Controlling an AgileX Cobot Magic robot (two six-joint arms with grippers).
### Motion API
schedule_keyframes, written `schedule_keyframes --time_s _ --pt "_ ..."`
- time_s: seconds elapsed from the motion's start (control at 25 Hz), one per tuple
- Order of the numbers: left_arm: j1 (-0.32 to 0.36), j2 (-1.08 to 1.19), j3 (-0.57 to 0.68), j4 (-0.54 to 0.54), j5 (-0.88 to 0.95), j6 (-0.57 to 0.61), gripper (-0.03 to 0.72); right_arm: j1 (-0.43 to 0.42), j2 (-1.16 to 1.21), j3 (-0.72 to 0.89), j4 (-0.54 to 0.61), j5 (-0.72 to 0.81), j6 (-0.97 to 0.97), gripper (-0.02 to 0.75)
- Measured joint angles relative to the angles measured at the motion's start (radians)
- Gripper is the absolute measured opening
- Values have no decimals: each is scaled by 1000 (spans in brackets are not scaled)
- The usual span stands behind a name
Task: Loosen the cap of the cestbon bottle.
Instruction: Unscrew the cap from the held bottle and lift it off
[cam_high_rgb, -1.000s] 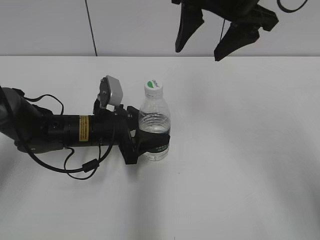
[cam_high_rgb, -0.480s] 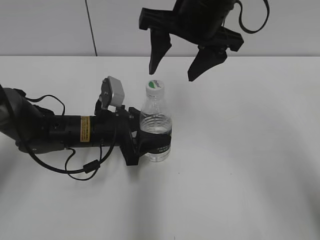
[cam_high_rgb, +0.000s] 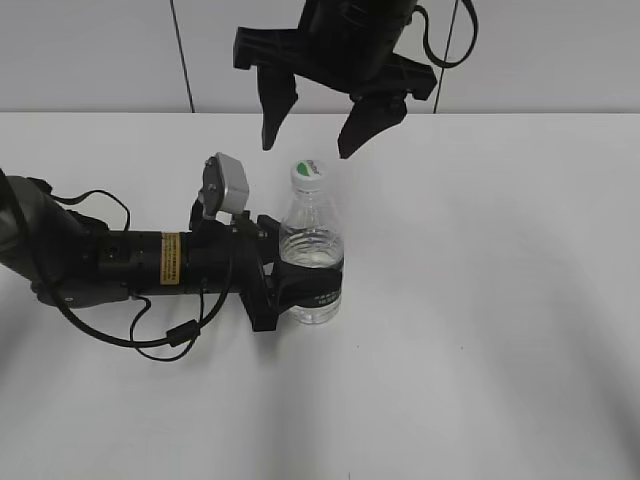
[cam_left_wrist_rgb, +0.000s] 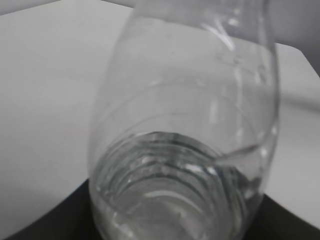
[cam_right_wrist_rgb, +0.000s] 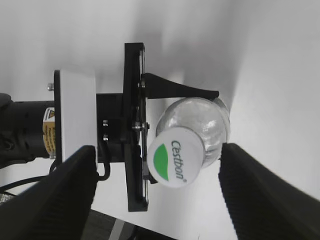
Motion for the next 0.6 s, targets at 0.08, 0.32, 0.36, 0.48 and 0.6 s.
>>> schedule_keyframes --time_s 0.08,0.32,0.36,0.48,0.6 --pt "0 0 0 1 0 0 396 2 18 -28 -16 0 1 584" --pt "0 0 0 2 1 0 396 2 54 -37 -35 0 1 581" --pt "0 0 0 2 1 0 396 2 54 -37 -35 0 1 573" --pt "0 0 0 2 2 0 394 2 54 -39 -37 0 1 529" --pt "0 0 0 2 3 0 394 2 54 -39 -37 0 1 508"
